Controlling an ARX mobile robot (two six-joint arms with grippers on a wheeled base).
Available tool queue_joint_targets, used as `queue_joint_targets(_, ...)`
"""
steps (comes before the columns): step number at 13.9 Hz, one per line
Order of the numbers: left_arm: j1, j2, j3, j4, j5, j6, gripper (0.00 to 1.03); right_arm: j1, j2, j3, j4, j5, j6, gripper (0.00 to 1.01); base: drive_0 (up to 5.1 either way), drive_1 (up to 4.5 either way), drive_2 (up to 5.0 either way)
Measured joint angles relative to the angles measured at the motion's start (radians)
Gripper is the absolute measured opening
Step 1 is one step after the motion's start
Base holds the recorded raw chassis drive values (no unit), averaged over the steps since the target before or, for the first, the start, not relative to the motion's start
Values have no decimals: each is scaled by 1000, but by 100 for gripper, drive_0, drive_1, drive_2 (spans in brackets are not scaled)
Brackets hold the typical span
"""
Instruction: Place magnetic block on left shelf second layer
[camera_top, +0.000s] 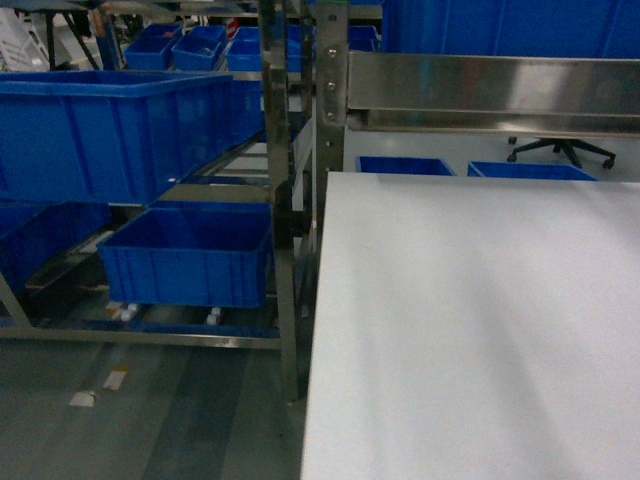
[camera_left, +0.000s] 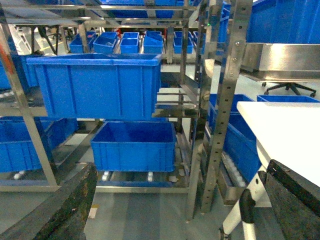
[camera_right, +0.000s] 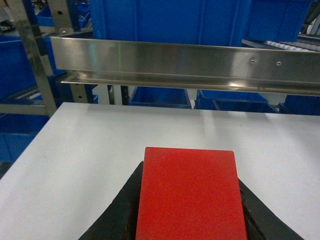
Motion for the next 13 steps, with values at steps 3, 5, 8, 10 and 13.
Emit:
queue_joint_targets(3, 0, 0, 0, -4, 0, 0, 98, -1, 0, 0, -3, 3, 0, 33, -501, 244, 244)
queue_joint_targets(5, 0, 0, 0, 0, 1, 0, 98, -1, 1, 0, -6, 1, 0, 33, -493, 252, 252)
queue_joint_targets(8, 0, 0, 0, -2, 1, 0, 98, -1, 1, 0, -4, 1, 0, 33, -497, 249, 249)
queue_joint_targets(10, 0, 0, 0, -1, -1, 0, 98, 0, 1, 0, -2, 1, 0, 33, -505, 240, 240)
queue_joint_targets(13, 0, 0, 0, -2, 1, 0, 98, 0, 0, -1, 0, 1, 0, 33, -508, 237, 237)
